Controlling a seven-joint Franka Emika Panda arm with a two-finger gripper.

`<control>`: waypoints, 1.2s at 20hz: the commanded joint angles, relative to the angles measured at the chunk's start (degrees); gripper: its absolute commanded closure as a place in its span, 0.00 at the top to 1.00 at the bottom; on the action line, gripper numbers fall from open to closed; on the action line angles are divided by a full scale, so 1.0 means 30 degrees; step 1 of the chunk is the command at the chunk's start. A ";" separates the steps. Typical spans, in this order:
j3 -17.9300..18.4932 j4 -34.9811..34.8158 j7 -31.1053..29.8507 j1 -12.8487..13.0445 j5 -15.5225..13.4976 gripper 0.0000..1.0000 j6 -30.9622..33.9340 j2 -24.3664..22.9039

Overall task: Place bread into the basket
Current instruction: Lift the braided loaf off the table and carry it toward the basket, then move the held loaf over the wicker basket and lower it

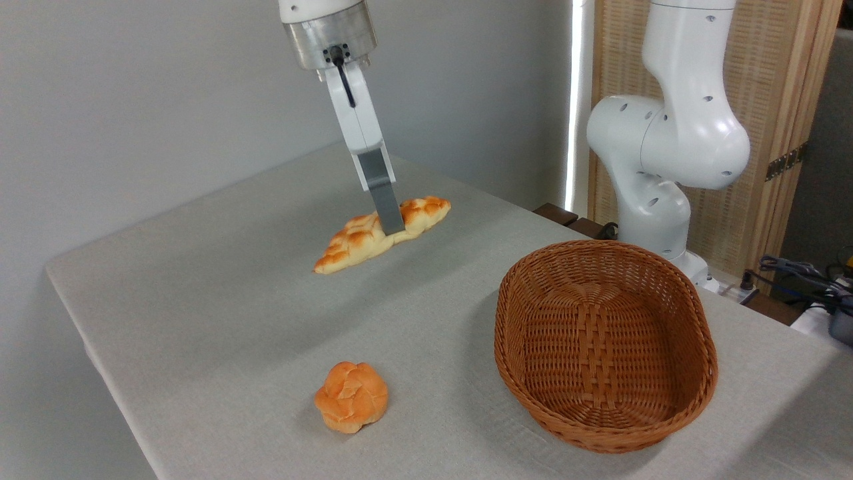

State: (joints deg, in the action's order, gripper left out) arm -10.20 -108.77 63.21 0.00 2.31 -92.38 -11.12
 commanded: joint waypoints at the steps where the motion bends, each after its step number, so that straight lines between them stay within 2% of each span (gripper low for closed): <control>1: 0.0355 -0.0570 0.0315 0.0323 0.0167 0.21 -0.0524 -0.0189; 6: 0.0062 -0.0132 0.0228 -0.0204 0.0139 0.21 -0.0642 0.0456; 9: 0.0060 -0.0305 0.0342 -0.0234 0.0371 0.21 -0.1313 0.0458; 10: 0.0497 -0.0481 0.0345 -0.0205 0.0343 0.21 -0.1491 0.0398; 11: 0.1951 -0.0453 0.0606 -0.0060 0.0314 0.21 -0.1435 0.0282; 12: 0.2691 -0.0569 0.1653 0.0087 0.0313 0.21 -0.1463 -0.0329; 13: 0.2814 -0.0860 0.2678 0.0088 0.0313 0.21 -0.1115 -0.0654; 15: 0.2991 -0.1184 0.3010 0.0088 0.0313 0.21 -0.0469 -0.1268; 17: 0.3662 -0.2118 0.3273 0.0175 0.0313 0.21 -0.0409 -0.2437; 19: 0.4510 -0.3988 0.4382 0.0759 0.0401 0.21 -0.0321 -0.4164; 20: 0.5182 -0.4781 0.4620 0.1313 0.0662 0.21 -0.0321 -0.4985; 22: 0.6676 -0.5985 0.4622 0.3155 0.1802 0.21 -0.0001 -0.6364; 24: 0.7499 -0.6078 0.4564 0.4972 0.2157 0.21 0.1253 -0.6779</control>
State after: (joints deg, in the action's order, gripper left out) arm 7.51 -123.29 76.69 6.43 6.06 -92.31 -26.35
